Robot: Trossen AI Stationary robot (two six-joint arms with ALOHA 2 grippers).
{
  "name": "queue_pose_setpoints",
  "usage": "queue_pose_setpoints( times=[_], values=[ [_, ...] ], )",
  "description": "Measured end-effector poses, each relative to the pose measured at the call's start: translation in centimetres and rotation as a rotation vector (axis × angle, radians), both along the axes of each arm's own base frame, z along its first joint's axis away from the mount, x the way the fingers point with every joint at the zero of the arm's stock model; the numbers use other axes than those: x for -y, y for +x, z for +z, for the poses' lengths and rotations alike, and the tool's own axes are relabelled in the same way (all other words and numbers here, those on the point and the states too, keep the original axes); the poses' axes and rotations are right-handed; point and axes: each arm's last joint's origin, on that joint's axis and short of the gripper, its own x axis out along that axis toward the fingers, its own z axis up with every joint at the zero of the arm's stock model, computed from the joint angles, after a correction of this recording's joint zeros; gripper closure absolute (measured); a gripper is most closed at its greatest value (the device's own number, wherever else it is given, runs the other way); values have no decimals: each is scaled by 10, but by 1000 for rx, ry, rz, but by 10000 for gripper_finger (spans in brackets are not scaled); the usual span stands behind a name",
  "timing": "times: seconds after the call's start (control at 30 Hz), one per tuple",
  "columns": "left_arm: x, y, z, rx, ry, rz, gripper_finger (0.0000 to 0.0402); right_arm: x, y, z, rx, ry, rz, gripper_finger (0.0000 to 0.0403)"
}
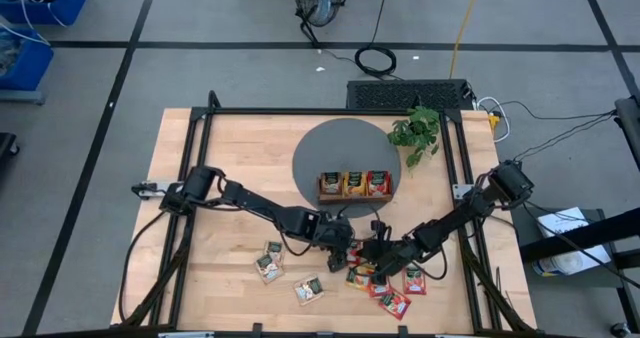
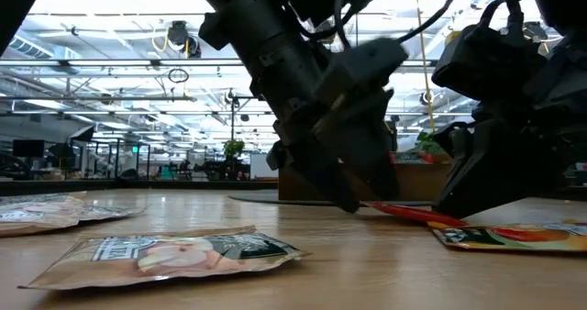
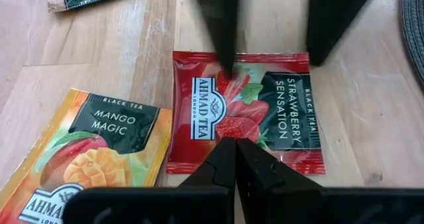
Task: Pick & Place Tea
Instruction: Put the red tea bag into the right section of the wooden organizer
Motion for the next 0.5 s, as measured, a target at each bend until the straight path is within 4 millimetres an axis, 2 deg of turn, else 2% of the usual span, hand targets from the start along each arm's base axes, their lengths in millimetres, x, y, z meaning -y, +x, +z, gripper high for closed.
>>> queue_pose_setpoints(
  times=[0.13,0.23,0.5],
  values=[
    [7,1,1,22,-57,-44,120,1,1,0,4,-1,-7,403],
    [8,1,1,23,-56,-47,136,2,2,0,11,-7,-6,403],
    [4,2,0,32,-10,-26,234,2,3,0,20,-16,-11,403]
  ],
)
